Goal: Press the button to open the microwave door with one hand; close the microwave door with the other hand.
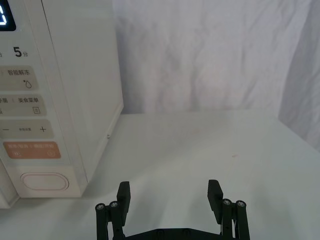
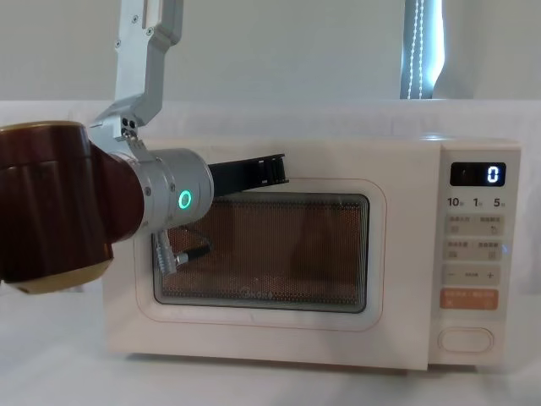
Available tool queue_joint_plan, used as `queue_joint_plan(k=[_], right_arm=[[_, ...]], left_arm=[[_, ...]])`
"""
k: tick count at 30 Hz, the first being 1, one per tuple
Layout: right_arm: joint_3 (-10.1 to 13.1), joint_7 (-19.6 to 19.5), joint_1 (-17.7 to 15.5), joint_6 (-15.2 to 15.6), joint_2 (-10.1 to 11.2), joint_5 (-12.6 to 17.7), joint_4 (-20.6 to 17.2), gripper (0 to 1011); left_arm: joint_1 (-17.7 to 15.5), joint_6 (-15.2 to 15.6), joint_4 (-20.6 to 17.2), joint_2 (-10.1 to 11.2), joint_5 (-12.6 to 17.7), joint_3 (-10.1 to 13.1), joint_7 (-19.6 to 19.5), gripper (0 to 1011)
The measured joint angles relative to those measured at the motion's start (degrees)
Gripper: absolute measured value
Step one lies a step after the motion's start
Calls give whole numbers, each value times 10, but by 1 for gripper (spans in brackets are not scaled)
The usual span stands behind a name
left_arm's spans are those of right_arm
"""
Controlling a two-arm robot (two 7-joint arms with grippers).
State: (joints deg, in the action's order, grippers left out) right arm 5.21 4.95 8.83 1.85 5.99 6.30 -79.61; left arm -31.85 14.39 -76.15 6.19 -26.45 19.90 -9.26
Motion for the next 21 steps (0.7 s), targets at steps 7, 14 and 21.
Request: queue_joint_plan(k=[7, 14, 21], right_arm=[[0, 0, 0, 0, 0, 0, 0, 1002], [0, 0, 0, 0, 0, 0, 0, 1002], [0, 0, 0, 0, 0, 0, 0, 1002]], left_arm=[[-4, -1, 7, -5, 4, -3, 0, 0], [-6, -1, 11, -9, 8, -6, -1, 0], [-8, -2, 16, -12, 11, -8, -2, 0]])
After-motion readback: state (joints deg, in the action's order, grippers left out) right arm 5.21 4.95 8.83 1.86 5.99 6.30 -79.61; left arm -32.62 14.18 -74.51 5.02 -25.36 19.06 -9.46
